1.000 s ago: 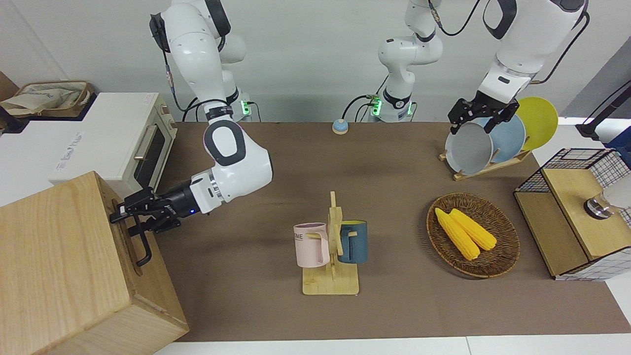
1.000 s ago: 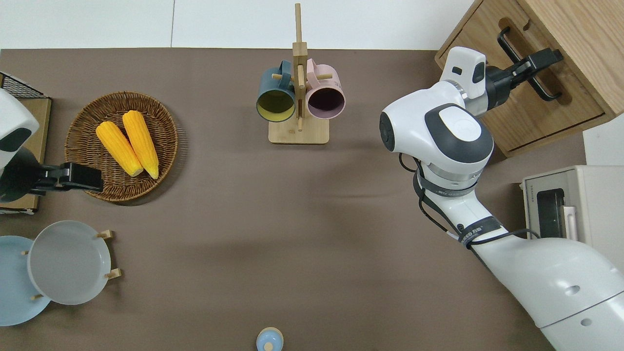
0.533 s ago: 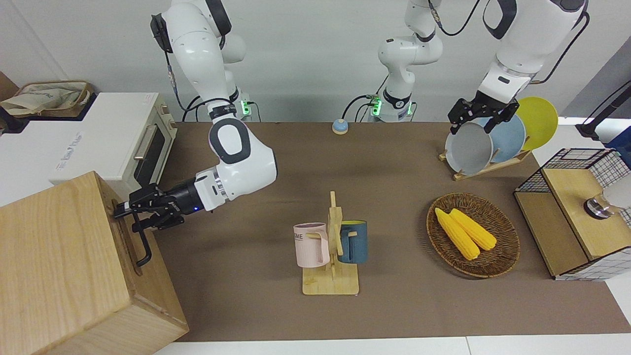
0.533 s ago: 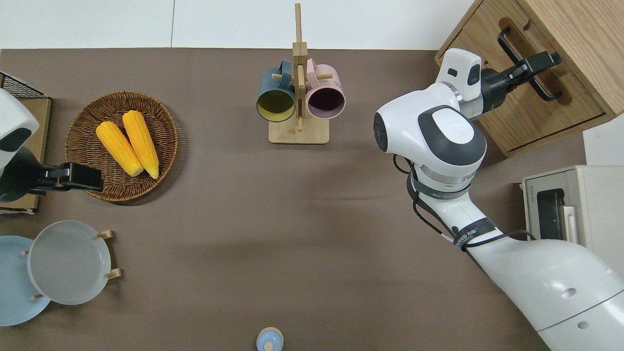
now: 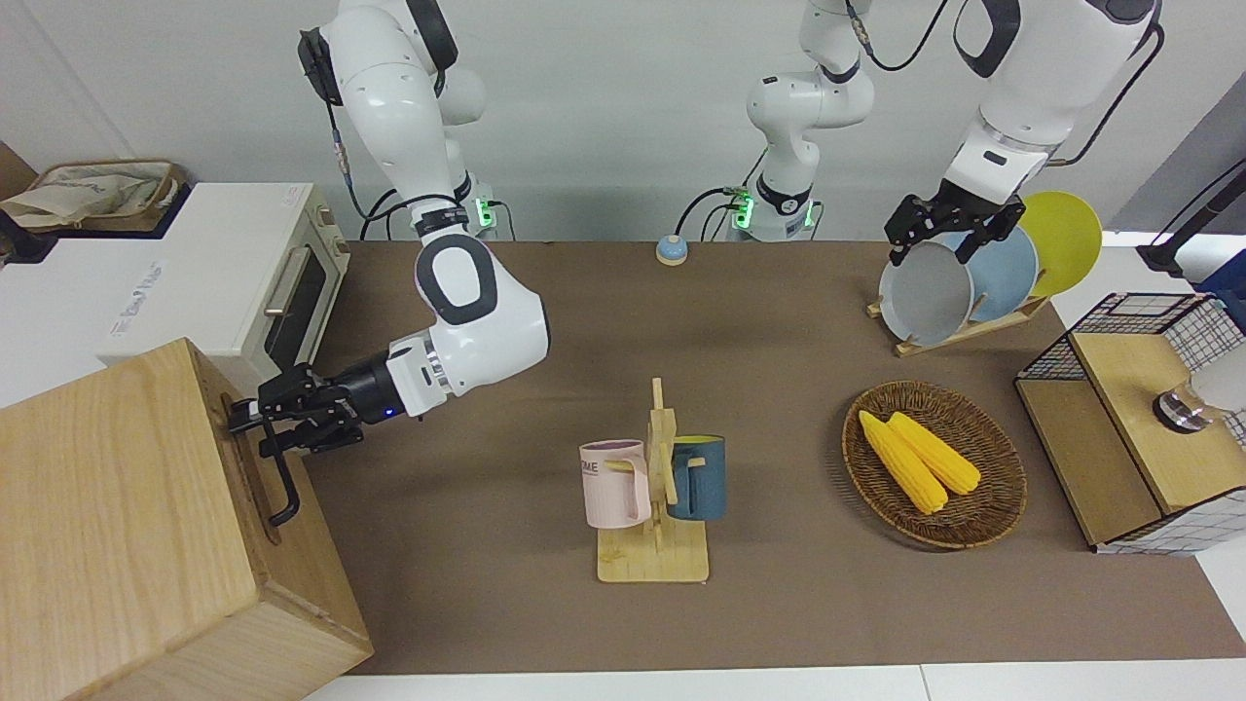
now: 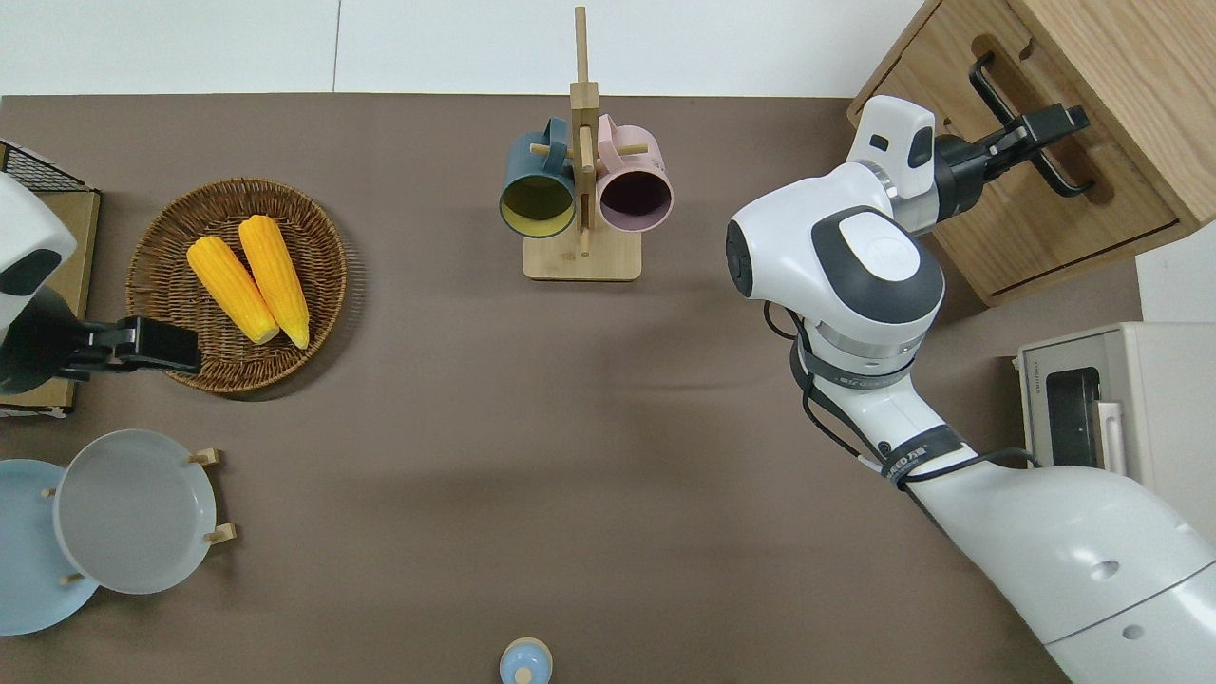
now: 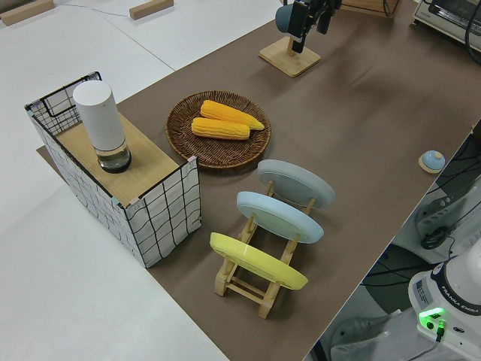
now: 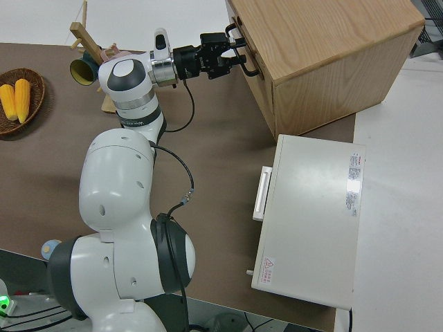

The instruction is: Slide drawer open with right arm

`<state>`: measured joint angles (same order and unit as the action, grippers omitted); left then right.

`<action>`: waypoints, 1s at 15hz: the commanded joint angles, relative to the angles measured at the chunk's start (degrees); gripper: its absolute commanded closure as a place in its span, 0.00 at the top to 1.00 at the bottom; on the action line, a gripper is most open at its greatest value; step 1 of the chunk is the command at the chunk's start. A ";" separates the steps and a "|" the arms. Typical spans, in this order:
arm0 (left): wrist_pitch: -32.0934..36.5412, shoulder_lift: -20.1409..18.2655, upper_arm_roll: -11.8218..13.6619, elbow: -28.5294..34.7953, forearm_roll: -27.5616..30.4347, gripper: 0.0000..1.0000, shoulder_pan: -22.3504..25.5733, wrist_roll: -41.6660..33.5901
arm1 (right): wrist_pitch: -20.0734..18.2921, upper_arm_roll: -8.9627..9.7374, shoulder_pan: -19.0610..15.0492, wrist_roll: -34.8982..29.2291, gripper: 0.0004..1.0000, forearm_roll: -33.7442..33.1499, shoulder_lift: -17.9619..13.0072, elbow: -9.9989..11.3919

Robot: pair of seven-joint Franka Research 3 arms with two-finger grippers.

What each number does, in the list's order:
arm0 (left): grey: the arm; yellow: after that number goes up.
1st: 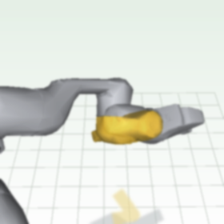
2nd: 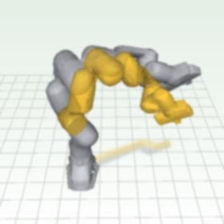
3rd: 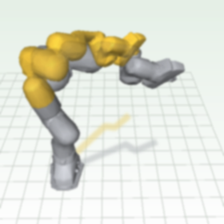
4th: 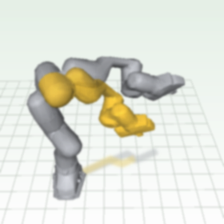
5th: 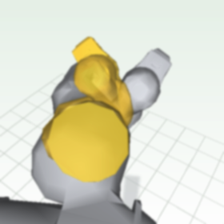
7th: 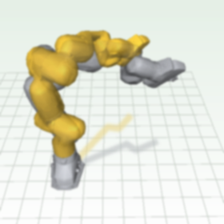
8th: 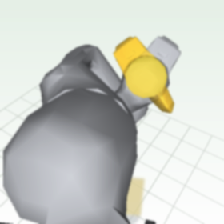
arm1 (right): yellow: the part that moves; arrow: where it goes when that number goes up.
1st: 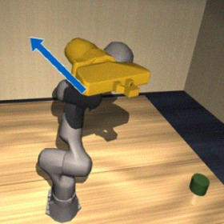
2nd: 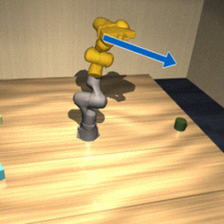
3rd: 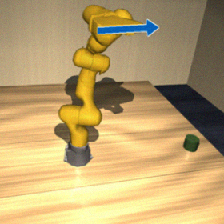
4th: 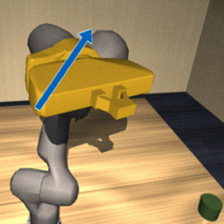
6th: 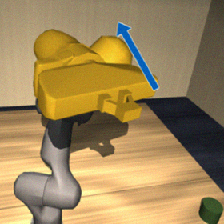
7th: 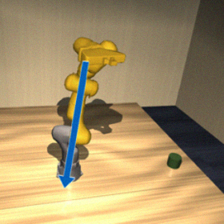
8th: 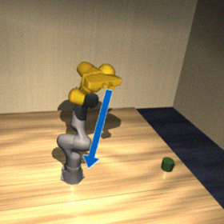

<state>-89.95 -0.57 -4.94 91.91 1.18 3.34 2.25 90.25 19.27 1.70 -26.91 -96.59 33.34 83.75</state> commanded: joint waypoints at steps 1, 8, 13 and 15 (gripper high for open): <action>0.65 -0.57 0.28 0.28 -0.65 1.00 -0.26 -0.41 | -0.95 1.03 -0.47 -1.92 0.20 0.35 0.76 -0.70; 0.65 -0.57 0.28 0.28 -0.65 1.00 -0.26 -0.41 | -1.83 1.47 -0.21 -1.92 0.14 1.67 0.76 -0.61; 0.65 -0.57 0.28 0.28 -0.65 1.00 -0.35 -0.41 | -3.85 2.70 -0.03 -1.83 0.09 1.67 0.68 -0.52; 0.74 -0.57 0.28 0.28 -0.65 1.00 -0.26 -0.41 | -5.34 3.40 0.15 -1.57 0.09 1.76 0.68 -0.52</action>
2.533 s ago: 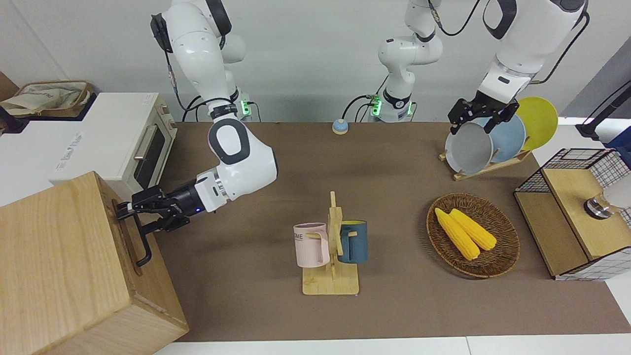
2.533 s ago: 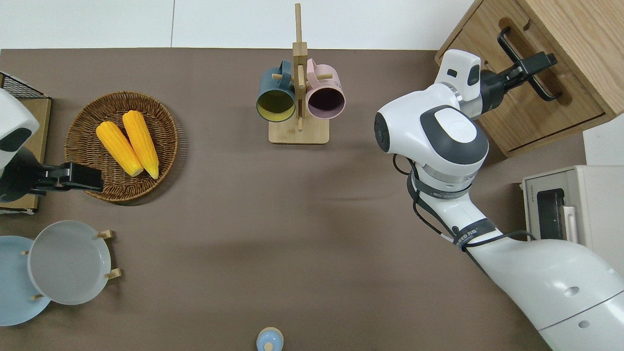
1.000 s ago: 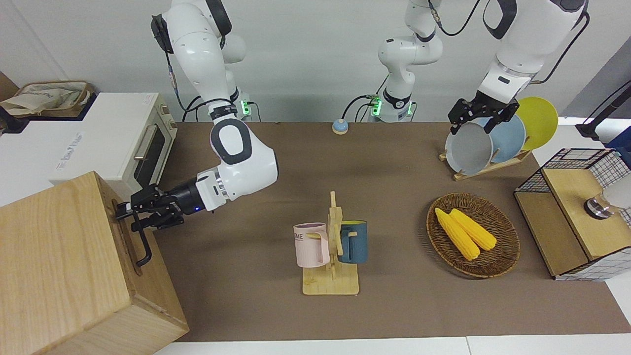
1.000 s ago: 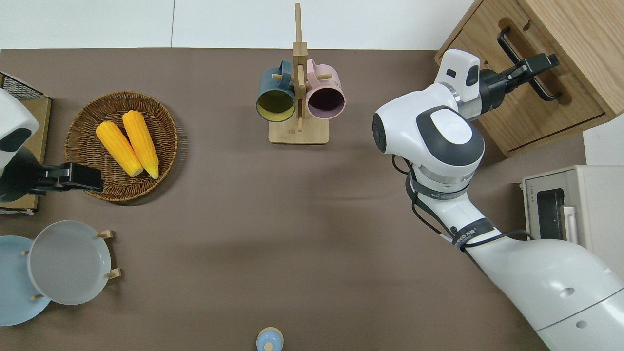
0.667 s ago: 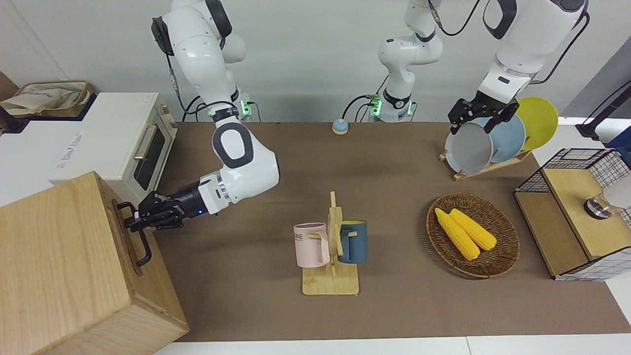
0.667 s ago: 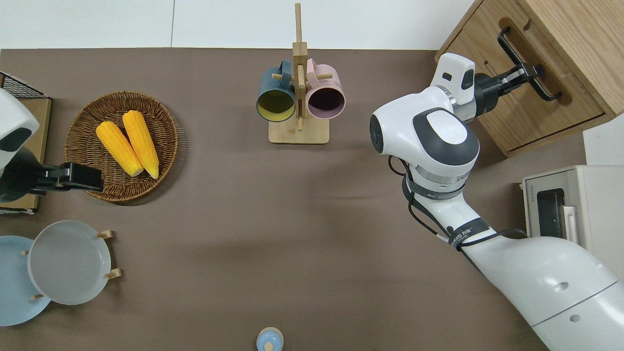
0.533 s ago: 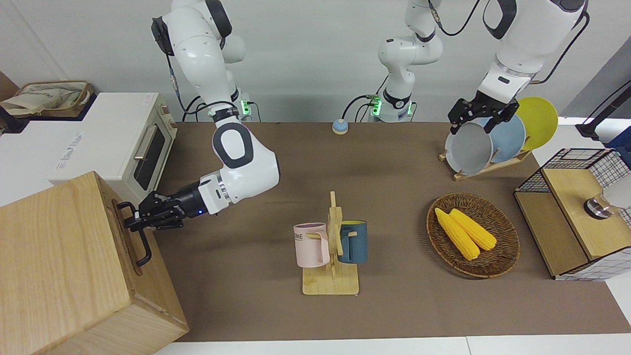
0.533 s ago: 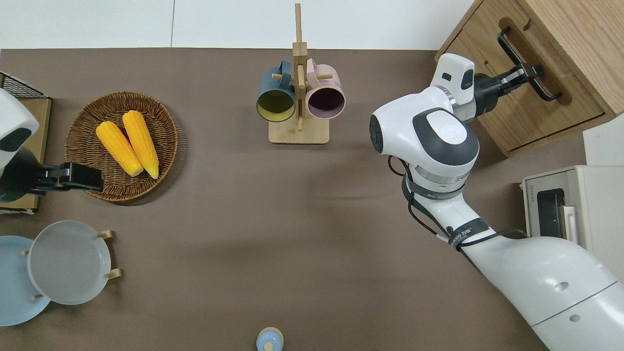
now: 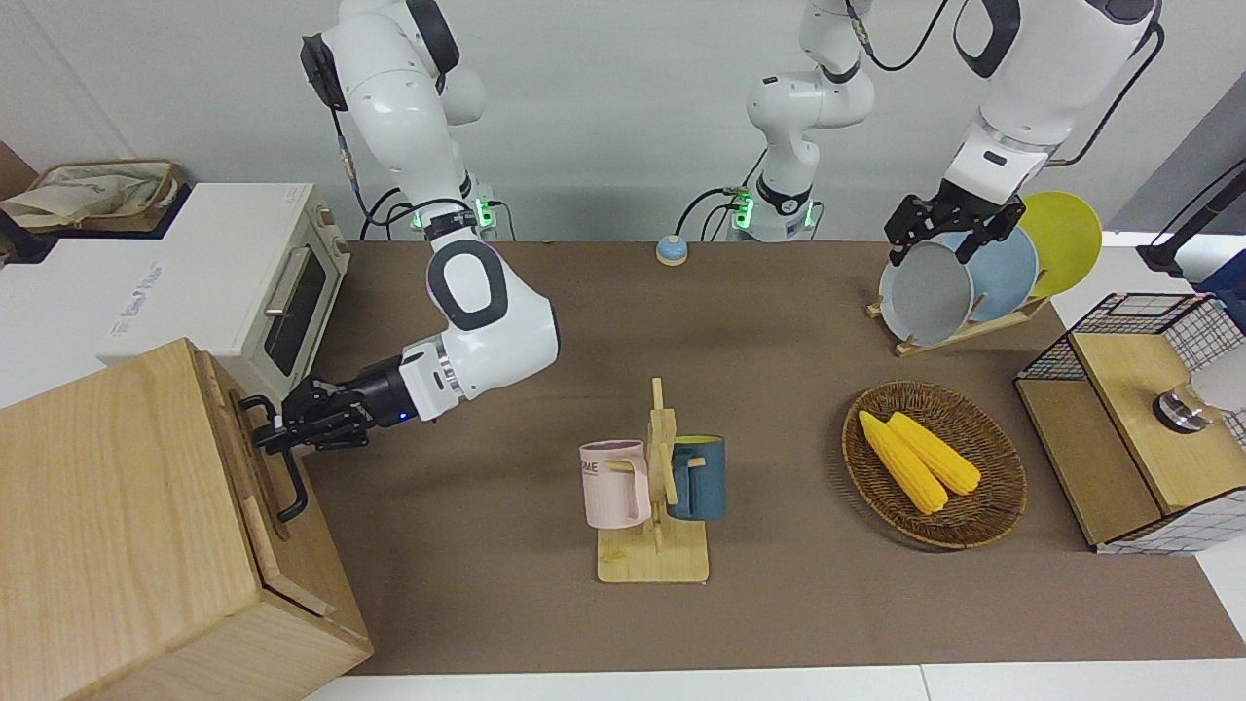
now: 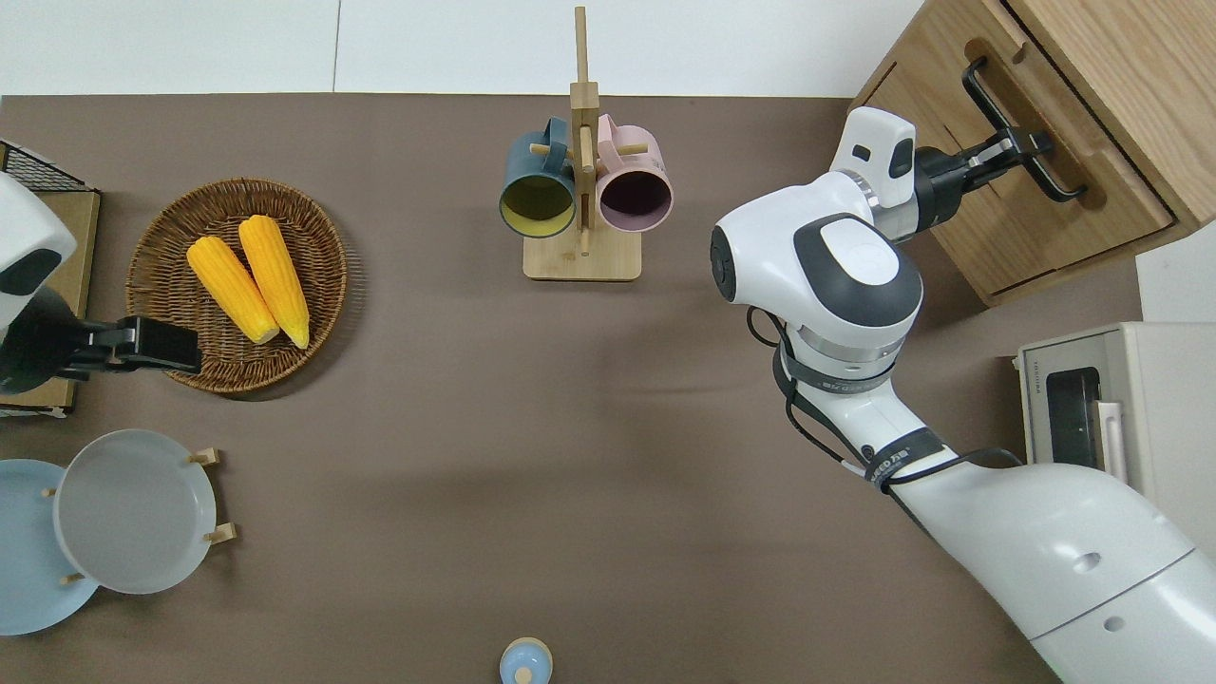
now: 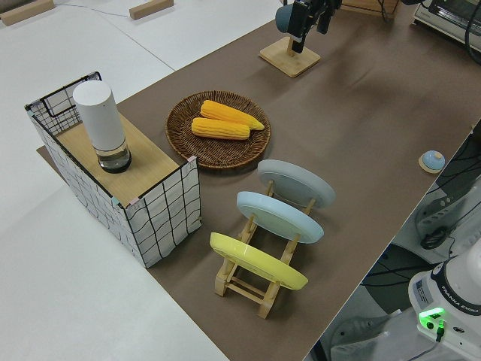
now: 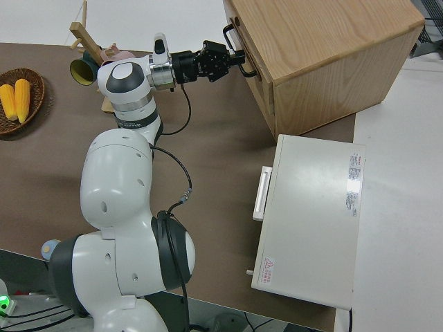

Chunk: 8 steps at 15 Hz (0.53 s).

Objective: Slide drawer open with right arm
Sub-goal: 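Pull the handle with the right gripper, sliding the drawer toward the robot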

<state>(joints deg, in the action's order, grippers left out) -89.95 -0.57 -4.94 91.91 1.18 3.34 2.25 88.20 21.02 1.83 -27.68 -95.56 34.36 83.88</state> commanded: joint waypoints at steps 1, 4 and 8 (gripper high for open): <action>0.65 -0.57 0.28 0.28 -0.65 1.00 -0.26 -0.41 | -3.99 2.44 0.02 -0.62 0.10 0.73 -0.35 -0.56; 0.65 -0.57 0.28 0.28 -0.65 1.00 -0.26 -0.41 | -6.01 3.85 0.02 -0.62 0.09 0.64 -0.43 -0.29; 0.65 -0.57 0.28 0.28 -0.65 1.00 -0.26 -0.41 | -9.26 6.66 -0.16 -0.53 0.10 0.64 -0.43 -0.21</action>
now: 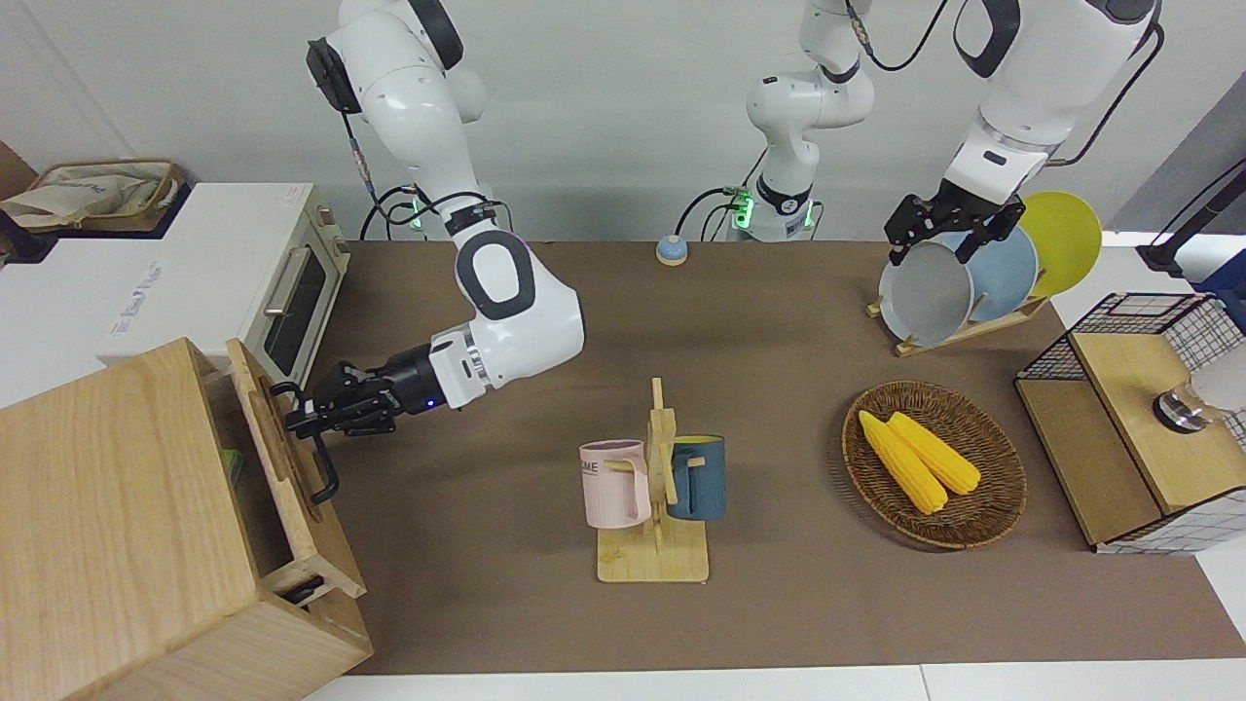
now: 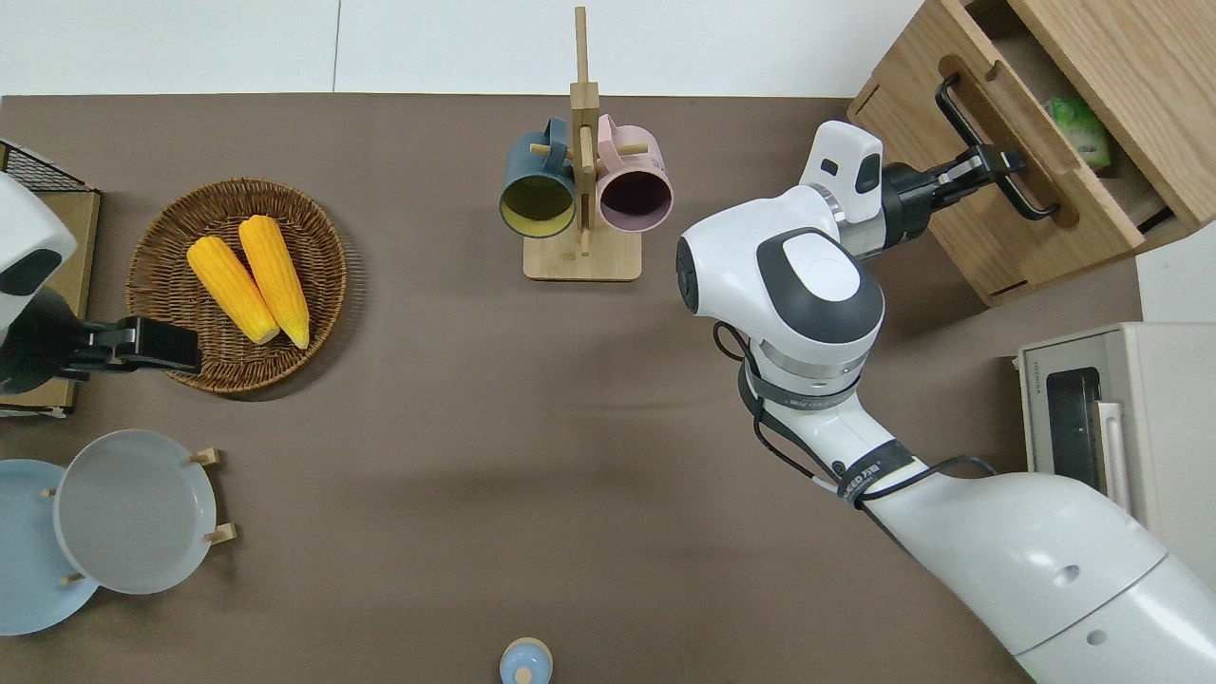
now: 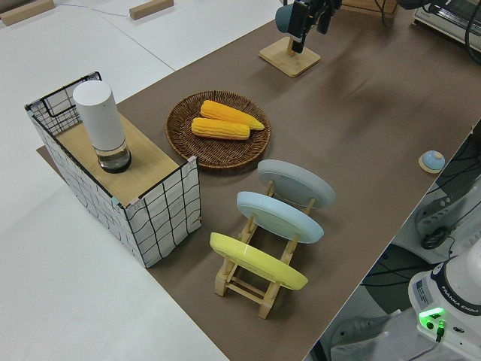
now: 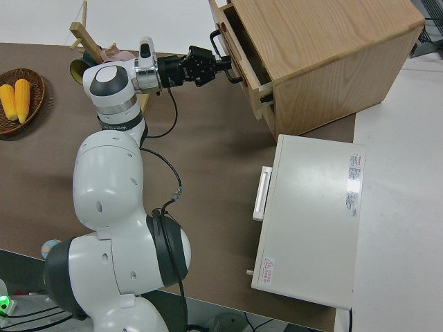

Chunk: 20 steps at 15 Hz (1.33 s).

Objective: Slide drawer open with right arm
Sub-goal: 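Pull the handle with the right gripper, sliding the drawer toward the robot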

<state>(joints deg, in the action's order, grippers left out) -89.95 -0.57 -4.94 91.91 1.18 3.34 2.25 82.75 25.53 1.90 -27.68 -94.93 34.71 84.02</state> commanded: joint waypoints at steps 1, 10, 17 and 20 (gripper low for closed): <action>0.74 -0.57 0.29 0.28 -0.65 1.00 -0.26 -0.41 | -4.52 2.76 -0.23 -0.53 0.09 -0.08 -0.79 -0.09; 0.65 -0.57 0.29 0.28 -0.65 1.00 -0.26 -0.41 | -11.73 7.34 0.56 -0.18 0.10 0.27 -0.79 0.27; 0.65 -0.57 0.29 0.28 -0.65 1.00 -0.26 -0.41 | -16.12 8.65 2.93 -0.09 0.10 2.38 -1.05 0.27; 0.65 -0.57 0.29 0.28 -0.65 1.00 -0.26 -0.41 | -18.06 8.83 4.07 -0.10 0.10 3.61 -1.23 0.27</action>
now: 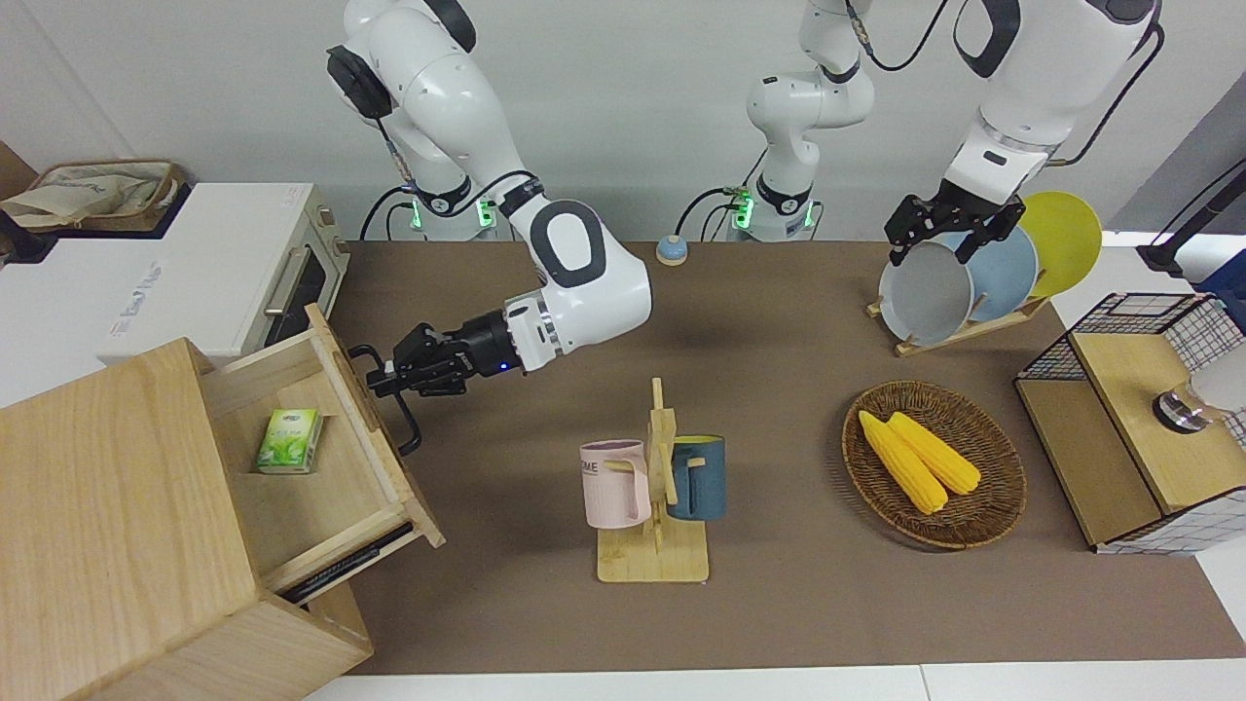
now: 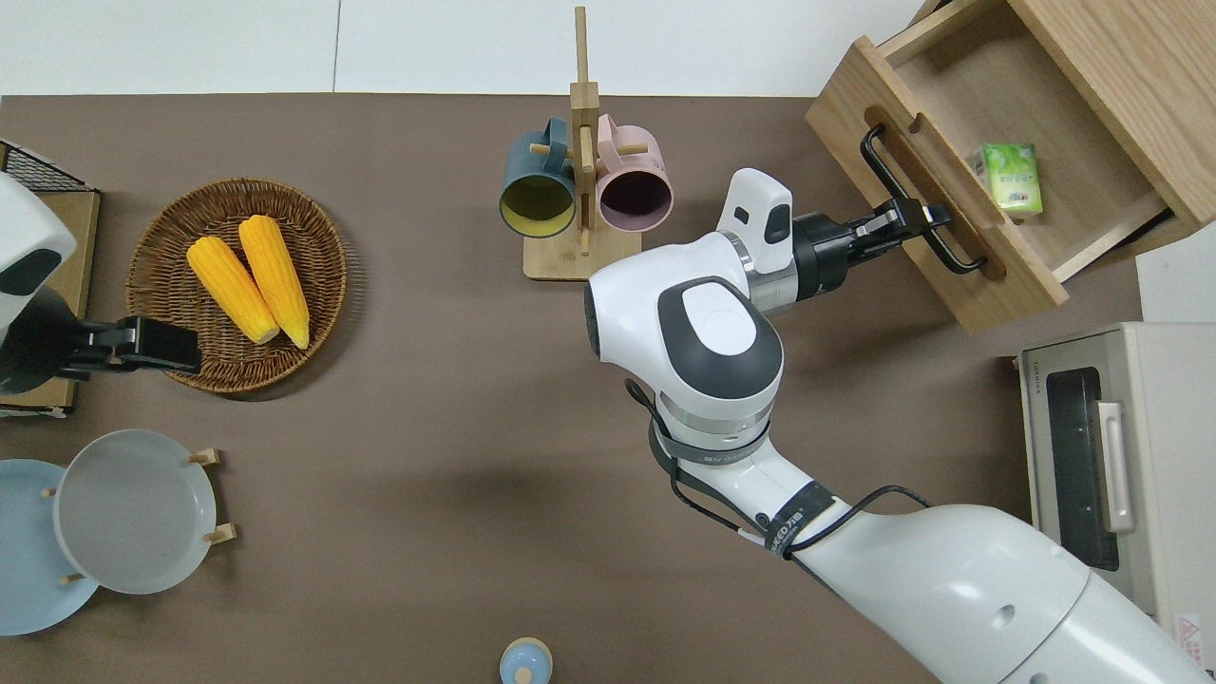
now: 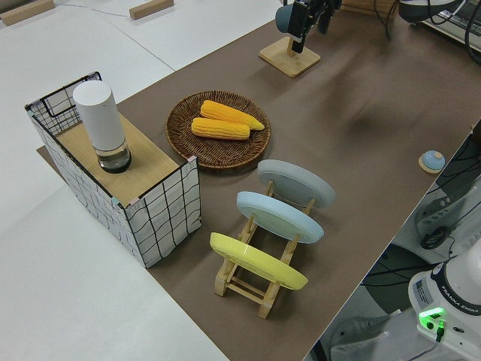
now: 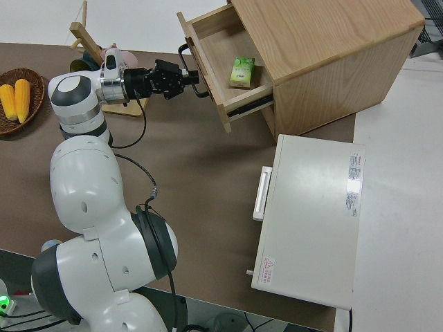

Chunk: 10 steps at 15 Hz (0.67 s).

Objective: Slide drawer open with right arm
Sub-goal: 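Pull the handle with the right gripper, sliding the drawer toward the robot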

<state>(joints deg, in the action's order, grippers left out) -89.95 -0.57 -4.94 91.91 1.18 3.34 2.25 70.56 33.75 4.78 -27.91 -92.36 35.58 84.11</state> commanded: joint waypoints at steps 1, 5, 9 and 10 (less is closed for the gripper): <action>0.65 -0.57 0.28 0.28 -0.65 1.00 -0.26 -0.41 | -6.57 0.79 1.45 0.14 0.10 1.13 -2.09 0.17; 0.65 -0.57 0.28 0.28 -0.65 1.00 -0.26 -0.41 | -9.20 3.07 2.07 0.23 0.10 1.39 -2.09 0.17; 0.65 -0.57 0.28 0.28 -0.65 1.00 -0.26 -0.41 | -11.49 5.18 2.33 0.23 0.10 2.18 -2.18 0.35; 0.65 -0.57 0.28 0.28 -0.65 1.00 -0.26 -0.41 | -11.84 5.36 2.51 0.14 0.10 2.88 -2.18 0.17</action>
<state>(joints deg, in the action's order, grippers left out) -89.95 -0.57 -4.94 91.91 1.18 3.34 2.25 65.48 37.72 6.49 -28.36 -90.91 35.96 84.07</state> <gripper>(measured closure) 0.000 0.824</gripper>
